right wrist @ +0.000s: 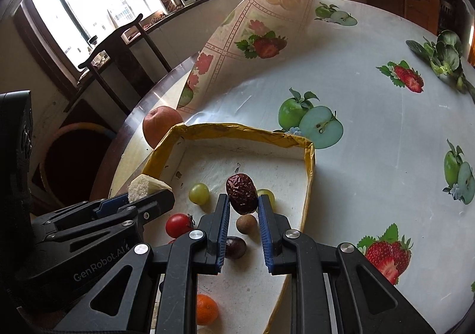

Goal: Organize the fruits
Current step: 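Carry the cube and date into the yellow tray and open both grippers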

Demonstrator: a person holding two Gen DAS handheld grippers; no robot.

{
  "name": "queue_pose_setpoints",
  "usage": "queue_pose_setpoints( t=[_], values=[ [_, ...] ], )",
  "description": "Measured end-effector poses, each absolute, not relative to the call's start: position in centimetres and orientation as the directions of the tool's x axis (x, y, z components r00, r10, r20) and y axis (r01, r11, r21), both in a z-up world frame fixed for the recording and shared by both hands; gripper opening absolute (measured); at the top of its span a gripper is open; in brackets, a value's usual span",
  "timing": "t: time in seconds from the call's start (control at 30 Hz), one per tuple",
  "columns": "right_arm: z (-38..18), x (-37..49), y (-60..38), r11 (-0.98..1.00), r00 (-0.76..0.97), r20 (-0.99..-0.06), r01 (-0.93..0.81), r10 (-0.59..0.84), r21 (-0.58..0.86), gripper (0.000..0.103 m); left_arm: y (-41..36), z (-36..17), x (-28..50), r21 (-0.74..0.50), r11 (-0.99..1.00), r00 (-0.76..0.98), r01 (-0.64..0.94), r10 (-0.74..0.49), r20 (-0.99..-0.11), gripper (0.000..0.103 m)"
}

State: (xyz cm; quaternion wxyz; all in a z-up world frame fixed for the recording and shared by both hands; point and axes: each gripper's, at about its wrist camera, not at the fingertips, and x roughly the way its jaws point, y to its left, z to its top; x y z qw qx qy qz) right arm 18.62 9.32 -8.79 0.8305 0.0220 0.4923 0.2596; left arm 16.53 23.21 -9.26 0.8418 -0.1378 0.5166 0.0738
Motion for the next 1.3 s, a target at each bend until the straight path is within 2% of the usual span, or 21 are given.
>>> queue_pose_setpoints(
  t=[0.73, 1.3],
  values=[
    [-12.5, 22.9, 9.4, 0.881, 0.344, -0.837, -0.366, 0.426, 0.299, 0.02, 23.2, -12.9, 21.2, -0.13, 0.958, 0.393, -0.257, -0.019, -0.919, 0.033],
    [-13.2, 23.3, 9.7, 0.88, 0.334, -0.84, -0.364, 0.428, 0.304, 0.02, 23.6, -14.5, 22.2, -0.123, 0.954, 0.36, -0.274, -0.017, -0.933, 0.032]
  ],
)
